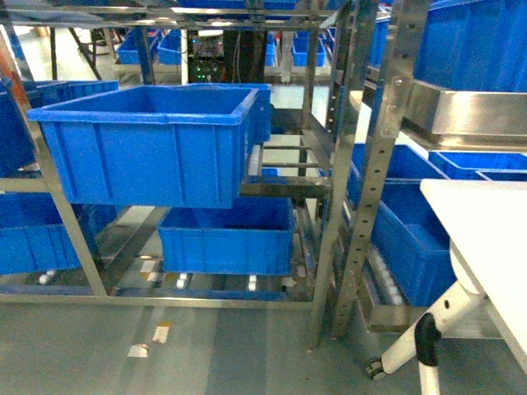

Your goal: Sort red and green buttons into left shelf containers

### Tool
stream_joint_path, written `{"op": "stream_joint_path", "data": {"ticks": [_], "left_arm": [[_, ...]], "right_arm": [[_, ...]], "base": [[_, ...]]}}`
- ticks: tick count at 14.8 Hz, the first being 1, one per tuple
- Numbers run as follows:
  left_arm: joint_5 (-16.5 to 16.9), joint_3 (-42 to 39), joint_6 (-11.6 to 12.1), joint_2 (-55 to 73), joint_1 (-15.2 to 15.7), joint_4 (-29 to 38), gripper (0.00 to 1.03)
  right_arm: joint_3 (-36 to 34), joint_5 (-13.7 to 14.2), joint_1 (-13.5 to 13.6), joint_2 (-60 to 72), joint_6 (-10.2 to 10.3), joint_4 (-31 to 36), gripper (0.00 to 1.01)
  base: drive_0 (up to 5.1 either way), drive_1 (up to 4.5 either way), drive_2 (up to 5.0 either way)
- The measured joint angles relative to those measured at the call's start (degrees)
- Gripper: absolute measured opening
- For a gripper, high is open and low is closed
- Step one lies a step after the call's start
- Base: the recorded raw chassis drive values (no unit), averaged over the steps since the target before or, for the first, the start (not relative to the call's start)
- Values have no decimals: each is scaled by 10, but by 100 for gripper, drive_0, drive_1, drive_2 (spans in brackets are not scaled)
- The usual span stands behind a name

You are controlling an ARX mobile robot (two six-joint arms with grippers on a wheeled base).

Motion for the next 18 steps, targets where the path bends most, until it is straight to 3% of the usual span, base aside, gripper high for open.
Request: {"op": "stream_joint_path", "data": {"ticks": [18], "left_arm": [[1, 0, 0, 0, 0, -1, 31]], "right_arm": [[0, 0, 0, 0, 0, 3, 25]], "base": [[-487, 343, 129]]}}
